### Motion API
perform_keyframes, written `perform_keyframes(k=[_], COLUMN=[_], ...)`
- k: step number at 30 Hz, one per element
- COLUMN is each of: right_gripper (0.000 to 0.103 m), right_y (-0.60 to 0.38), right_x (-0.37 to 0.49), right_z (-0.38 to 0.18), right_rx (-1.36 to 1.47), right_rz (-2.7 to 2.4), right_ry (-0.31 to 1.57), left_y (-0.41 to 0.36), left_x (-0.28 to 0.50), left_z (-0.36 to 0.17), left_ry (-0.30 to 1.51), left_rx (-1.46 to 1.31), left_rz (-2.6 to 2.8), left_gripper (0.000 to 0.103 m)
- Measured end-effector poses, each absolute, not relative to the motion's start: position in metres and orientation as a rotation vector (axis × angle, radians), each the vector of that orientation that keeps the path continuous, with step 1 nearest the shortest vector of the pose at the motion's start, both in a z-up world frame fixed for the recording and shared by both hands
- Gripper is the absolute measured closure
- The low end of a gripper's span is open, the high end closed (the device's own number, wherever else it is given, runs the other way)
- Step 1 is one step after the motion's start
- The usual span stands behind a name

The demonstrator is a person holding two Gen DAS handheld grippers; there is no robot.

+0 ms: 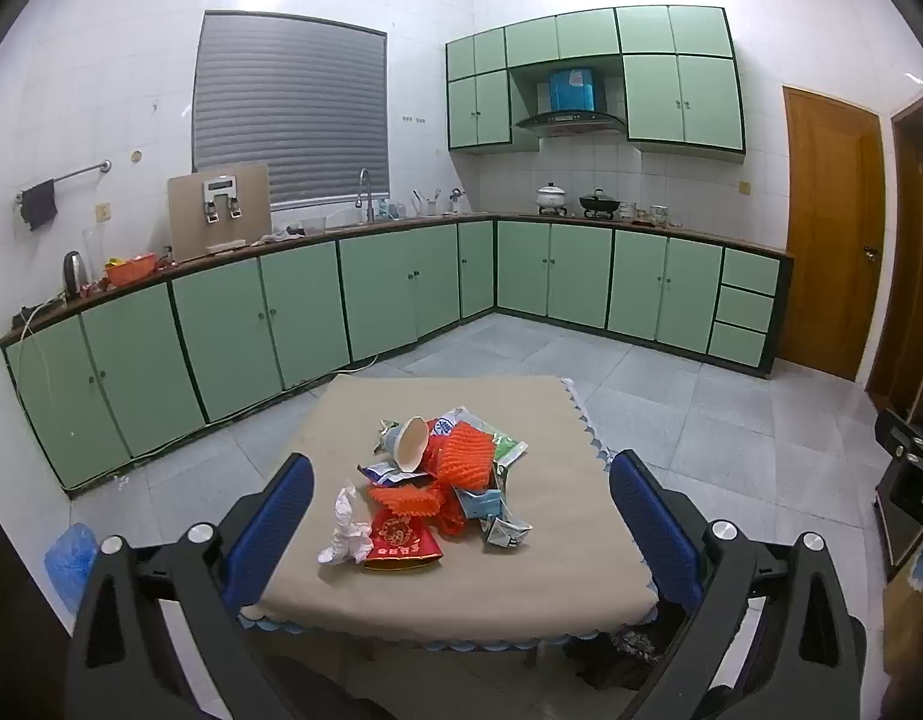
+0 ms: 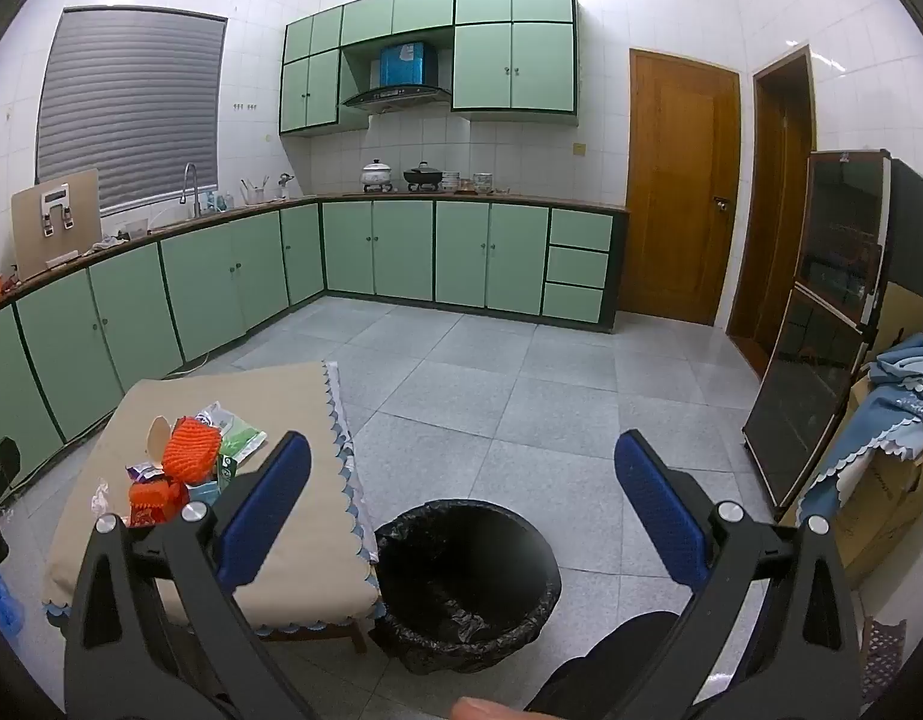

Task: Collect trash

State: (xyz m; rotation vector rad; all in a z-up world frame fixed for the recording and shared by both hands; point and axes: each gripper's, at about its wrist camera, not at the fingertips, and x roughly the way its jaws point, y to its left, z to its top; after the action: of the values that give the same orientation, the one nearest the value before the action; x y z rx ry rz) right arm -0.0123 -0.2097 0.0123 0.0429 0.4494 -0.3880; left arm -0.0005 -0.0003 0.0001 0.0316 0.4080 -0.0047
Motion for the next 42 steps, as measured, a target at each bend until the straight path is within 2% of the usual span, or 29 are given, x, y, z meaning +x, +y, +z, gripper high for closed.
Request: perform_keyframes(k=[42], right_gripper=[0.005], right_y=[-0.212], right_x=[-0.01], right_z=[0.01], right_rx=[0.047], right_rz=[-0.385], right_ry=[0.449], left_y=[-0.003], left_x=[0.001], left_z=[0.0], left_ry=[0.425], left_rx=[0.037], left_rz=[-0.007], left_gripper=[0.006])
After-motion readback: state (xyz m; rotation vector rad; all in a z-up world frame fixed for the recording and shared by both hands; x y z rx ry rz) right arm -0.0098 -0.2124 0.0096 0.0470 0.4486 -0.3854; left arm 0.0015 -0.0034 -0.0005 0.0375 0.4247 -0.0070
